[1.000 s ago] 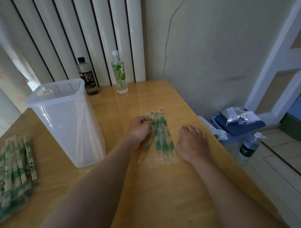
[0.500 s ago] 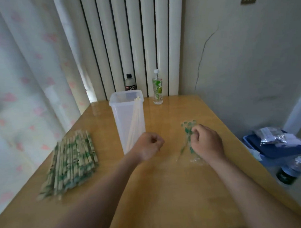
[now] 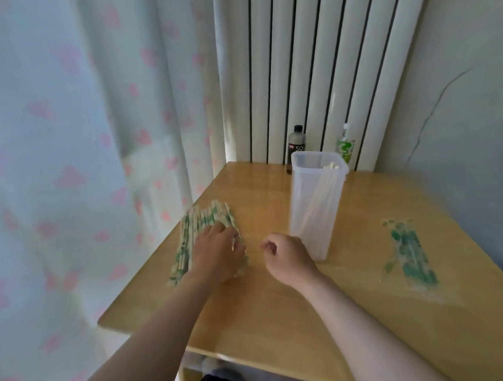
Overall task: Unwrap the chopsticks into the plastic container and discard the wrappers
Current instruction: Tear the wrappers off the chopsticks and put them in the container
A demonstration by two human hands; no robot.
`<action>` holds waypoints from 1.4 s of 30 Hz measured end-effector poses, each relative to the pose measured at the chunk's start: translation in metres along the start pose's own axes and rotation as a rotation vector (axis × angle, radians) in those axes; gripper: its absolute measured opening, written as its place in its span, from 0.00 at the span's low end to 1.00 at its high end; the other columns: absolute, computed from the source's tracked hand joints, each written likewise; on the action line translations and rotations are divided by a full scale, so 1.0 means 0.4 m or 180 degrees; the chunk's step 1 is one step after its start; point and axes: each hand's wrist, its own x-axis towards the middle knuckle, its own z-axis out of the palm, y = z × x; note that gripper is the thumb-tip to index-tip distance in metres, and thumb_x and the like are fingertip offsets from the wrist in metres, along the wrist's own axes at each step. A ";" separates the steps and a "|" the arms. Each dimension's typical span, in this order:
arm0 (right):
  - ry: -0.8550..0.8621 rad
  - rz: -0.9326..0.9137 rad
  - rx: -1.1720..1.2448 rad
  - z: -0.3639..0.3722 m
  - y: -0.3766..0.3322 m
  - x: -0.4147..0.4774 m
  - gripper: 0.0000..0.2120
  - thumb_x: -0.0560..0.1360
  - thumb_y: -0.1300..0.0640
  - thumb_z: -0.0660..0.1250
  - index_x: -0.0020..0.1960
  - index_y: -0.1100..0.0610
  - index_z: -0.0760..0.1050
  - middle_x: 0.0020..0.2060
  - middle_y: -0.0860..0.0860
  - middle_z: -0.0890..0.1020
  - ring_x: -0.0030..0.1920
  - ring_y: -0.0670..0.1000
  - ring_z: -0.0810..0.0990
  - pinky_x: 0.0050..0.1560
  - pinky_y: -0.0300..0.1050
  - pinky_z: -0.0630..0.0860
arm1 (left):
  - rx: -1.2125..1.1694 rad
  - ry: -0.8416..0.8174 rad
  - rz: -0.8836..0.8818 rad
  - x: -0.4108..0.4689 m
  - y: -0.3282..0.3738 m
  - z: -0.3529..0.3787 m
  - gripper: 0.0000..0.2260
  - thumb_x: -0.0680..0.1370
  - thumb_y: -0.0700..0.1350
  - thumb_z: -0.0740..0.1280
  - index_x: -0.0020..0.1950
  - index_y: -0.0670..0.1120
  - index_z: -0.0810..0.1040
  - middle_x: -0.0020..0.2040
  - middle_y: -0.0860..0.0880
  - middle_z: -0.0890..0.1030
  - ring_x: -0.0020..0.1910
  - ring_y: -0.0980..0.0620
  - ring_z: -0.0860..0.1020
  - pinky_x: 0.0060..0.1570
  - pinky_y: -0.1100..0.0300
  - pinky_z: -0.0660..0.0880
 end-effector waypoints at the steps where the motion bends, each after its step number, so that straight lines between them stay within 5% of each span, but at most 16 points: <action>1: -0.0061 0.0111 0.0039 0.020 -0.012 0.011 0.11 0.79 0.59 0.60 0.52 0.55 0.82 0.45 0.51 0.84 0.46 0.54 0.82 0.50 0.49 0.80 | 0.0108 -0.0002 0.0067 -0.004 -0.025 0.012 0.15 0.79 0.55 0.62 0.63 0.53 0.79 0.61 0.50 0.76 0.63 0.45 0.73 0.61 0.50 0.70; 5: -0.0187 0.0526 0.0176 0.085 -0.032 0.059 0.10 0.81 0.58 0.58 0.52 0.49 0.78 0.49 0.50 0.82 0.44 0.56 0.84 0.48 0.52 0.83 | 0.0178 -0.0258 0.0101 -0.016 -0.074 0.051 0.20 0.81 0.59 0.56 0.70 0.57 0.73 0.73 0.51 0.70 0.72 0.48 0.67 0.70 0.49 0.60; 9: -0.0167 0.0724 0.0039 0.116 -0.049 0.107 0.12 0.82 0.56 0.60 0.59 0.52 0.80 0.54 0.50 0.81 0.54 0.53 0.80 0.55 0.48 0.79 | 0.0135 -0.0116 0.0199 -0.022 -0.098 0.082 0.21 0.81 0.61 0.54 0.72 0.58 0.71 0.72 0.55 0.71 0.72 0.51 0.67 0.72 0.52 0.56; 13: -0.0329 0.0914 -0.0086 0.135 -0.060 0.168 0.13 0.83 0.52 0.60 0.60 0.54 0.80 0.55 0.51 0.82 0.54 0.54 0.80 0.56 0.50 0.79 | 0.0133 0.0000 0.0229 -0.024 -0.103 0.087 0.21 0.81 0.61 0.54 0.71 0.58 0.71 0.70 0.56 0.72 0.70 0.53 0.68 0.71 0.53 0.55; 19: -0.0562 0.1051 -0.0188 0.150 -0.075 0.211 0.16 0.79 0.49 0.67 0.44 0.62 0.81 0.41 0.62 0.82 0.42 0.61 0.82 0.44 0.53 0.79 | 0.0126 0.0007 0.0229 -0.024 -0.111 0.093 0.22 0.80 0.60 0.53 0.72 0.58 0.71 0.70 0.55 0.72 0.70 0.53 0.67 0.72 0.53 0.55; 22: -0.0609 0.1063 -0.0257 0.150 -0.090 0.214 0.14 0.77 0.50 0.67 0.36 0.53 0.68 0.34 0.53 0.72 0.35 0.54 0.71 0.37 0.47 0.67 | 0.0102 0.0044 0.0244 -0.025 -0.111 0.094 0.22 0.79 0.59 0.53 0.72 0.57 0.71 0.69 0.55 0.73 0.70 0.53 0.68 0.72 0.53 0.54; 30: -0.0783 0.1203 0.0229 0.136 -0.121 0.219 0.18 0.71 0.59 0.65 0.31 0.50 0.58 0.27 0.49 0.60 0.32 0.53 0.62 0.37 0.46 0.62 | 0.0080 0.0049 0.0237 -0.024 -0.109 0.090 0.23 0.78 0.59 0.55 0.70 0.54 0.72 0.69 0.55 0.74 0.70 0.53 0.69 0.73 0.53 0.54; 38: -0.0383 0.1366 0.0389 0.140 -0.121 0.215 0.15 0.76 0.59 0.63 0.32 0.54 0.64 0.28 0.50 0.67 0.29 0.53 0.66 0.32 0.43 0.63 | 0.0084 -0.0023 0.0219 -0.025 -0.108 0.088 0.23 0.78 0.60 0.53 0.69 0.54 0.72 0.68 0.56 0.74 0.68 0.54 0.69 0.73 0.52 0.56; 40: -0.0276 0.1408 0.0768 0.130 -0.122 0.211 0.08 0.77 0.60 0.58 0.39 0.56 0.71 0.35 0.52 0.75 0.33 0.54 0.72 0.31 0.43 0.65 | 0.0089 -0.0018 0.0211 -0.026 -0.107 0.087 0.23 0.79 0.60 0.51 0.70 0.55 0.73 0.68 0.56 0.73 0.69 0.54 0.69 0.73 0.52 0.56; 42: -0.0334 0.1531 0.1293 0.113 -0.124 0.207 0.14 0.78 0.63 0.53 0.48 0.56 0.78 0.42 0.54 0.79 0.36 0.54 0.76 0.28 0.42 0.67 | 0.0082 -0.0021 0.0210 -0.025 -0.107 0.085 0.24 0.79 0.60 0.50 0.70 0.56 0.73 0.68 0.56 0.73 0.69 0.54 0.68 0.73 0.52 0.56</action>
